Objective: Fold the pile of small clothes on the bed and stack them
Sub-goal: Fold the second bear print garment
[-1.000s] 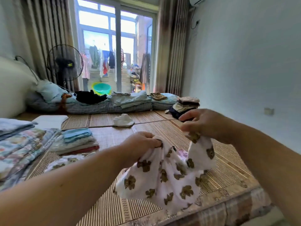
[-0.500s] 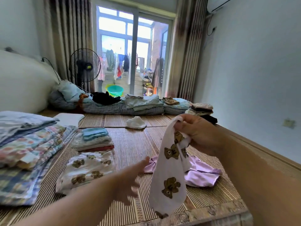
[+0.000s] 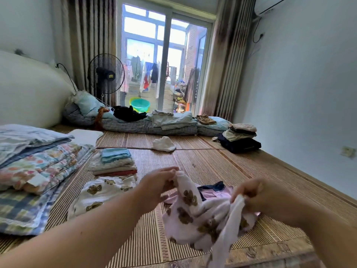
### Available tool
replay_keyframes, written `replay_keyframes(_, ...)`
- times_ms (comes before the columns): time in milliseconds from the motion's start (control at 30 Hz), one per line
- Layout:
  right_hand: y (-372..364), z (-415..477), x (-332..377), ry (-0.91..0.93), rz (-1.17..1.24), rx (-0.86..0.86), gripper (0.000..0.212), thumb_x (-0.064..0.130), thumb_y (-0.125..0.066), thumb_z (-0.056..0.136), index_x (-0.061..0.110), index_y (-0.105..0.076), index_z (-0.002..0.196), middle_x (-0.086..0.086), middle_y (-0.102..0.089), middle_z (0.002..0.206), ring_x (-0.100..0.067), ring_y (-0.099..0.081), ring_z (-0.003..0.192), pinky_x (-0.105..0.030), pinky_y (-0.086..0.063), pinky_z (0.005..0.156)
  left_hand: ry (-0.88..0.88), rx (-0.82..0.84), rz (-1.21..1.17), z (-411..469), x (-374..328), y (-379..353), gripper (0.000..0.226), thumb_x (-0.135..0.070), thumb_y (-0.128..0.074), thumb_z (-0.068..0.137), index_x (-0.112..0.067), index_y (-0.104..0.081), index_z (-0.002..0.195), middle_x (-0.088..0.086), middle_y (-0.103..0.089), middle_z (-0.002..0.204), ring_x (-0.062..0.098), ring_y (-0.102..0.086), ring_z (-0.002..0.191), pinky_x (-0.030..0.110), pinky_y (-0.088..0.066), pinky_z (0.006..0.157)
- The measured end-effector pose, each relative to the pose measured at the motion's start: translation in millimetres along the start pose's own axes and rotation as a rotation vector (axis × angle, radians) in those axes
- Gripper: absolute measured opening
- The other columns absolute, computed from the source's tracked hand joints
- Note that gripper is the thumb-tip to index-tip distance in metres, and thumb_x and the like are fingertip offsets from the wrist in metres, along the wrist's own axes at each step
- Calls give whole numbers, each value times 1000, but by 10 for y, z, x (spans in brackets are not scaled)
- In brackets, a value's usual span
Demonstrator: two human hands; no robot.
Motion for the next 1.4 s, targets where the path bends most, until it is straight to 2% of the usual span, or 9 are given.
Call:
replay_keyframes(200,-379,157,-205,-91,-425,48,26,15,-66,84,40,-68,77,15,-64,76,6,-55,59,-8,-41,57,-293,125,514,-5,-431,-279,28,-6,-53,95,-29,-67,98,1,-68,96,18,-63,88,39,-53,84)
replay_keyframes(333,-258,287,140,54,112,-188,43,11,-71,83,30,-57,118,10,-62,113,-5,-63,100,-11,-51,66,-480,270,933,-100,-600,-613,35,-17,-54,93,-48,-56,110,1,-67,98,19,-67,84,41,-59,74)
replay_keyframes(467,-160,349,466,124,316,-114,32,12,-68,85,12,-61,116,-4,-68,87,-11,-66,76,-17,-52,61,-711,254,1213,-318,-778,-861,40,-19,-62,90,-34,-47,125,-10,-58,72,-7,-53,59,9,-40,53)
replay_keyframes(667,91,431,599,70,104,-220,18,19,-78,75,6,-74,86,-13,-74,86,-26,-71,80,-39,-58,77,-713,164,1090,-390,-912,-863,48,-21,-75,79,-39,-46,112,-8,-58,73,-2,-50,56,12,-39,49)
replay_keyframes(900,608,340,856,159,116,-468,13,10,-76,75,6,-65,79,-6,-65,71,-9,-65,54,-19,-53,52,-520,133,988,-292,-1086,-555,31,-19,-74,81,-34,-53,98,0,-71,79,10,-67,58,28,-55,58)
replay_keyframes(1033,921,291,905,166,88,-589,12,11,-76,75,9,-64,76,-7,-66,70,-17,-67,62,-30,-59,60,-574,35,1262,-205,-1328,-341,10,-31,-67,88,-25,-61,92,-10,-61,71,7,-59,62,17,-45,56)
replay_keyframes(1167,981,310,948,180,34,-611,14,11,-77,75,12,-63,72,-3,-64,67,-12,-64,59,-23,-53,55,-629,-37,1542,-206,-1593,-325,42,-43,-58,91,-27,-52,130,-16,-53,90,6,-54,82,19,-39,69)
replay_keyframes(1233,969,318,964,186,24,-616,15,12,-77,76,13,-63,72,-2,-64,67,-10,-64,57,-20,-52,52,-606,-44,1747,-176,-1664,-349,31,-45,-50,95,-27,-57,120,-16,-53,91,11,-55,94,23,-38,73)
replay_keyframes(1400,947,343,953,153,22,-593,16,15,-75,79,12,-60,77,-8,-66,75,-23,-67,69,-36,-59,66,-559,-113,1786,-158,-1835,-376,26,-43,-55,94,-17,-61,92,-7,-48,73,8,-47,66,18,-34,54)
Point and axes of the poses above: each hand's wrist, its own z-axis towards the middle knuckle, its own y-axis out of the back of the hand, x = y × z, the point moved 5 cm from there along z, towards the middle knuckle
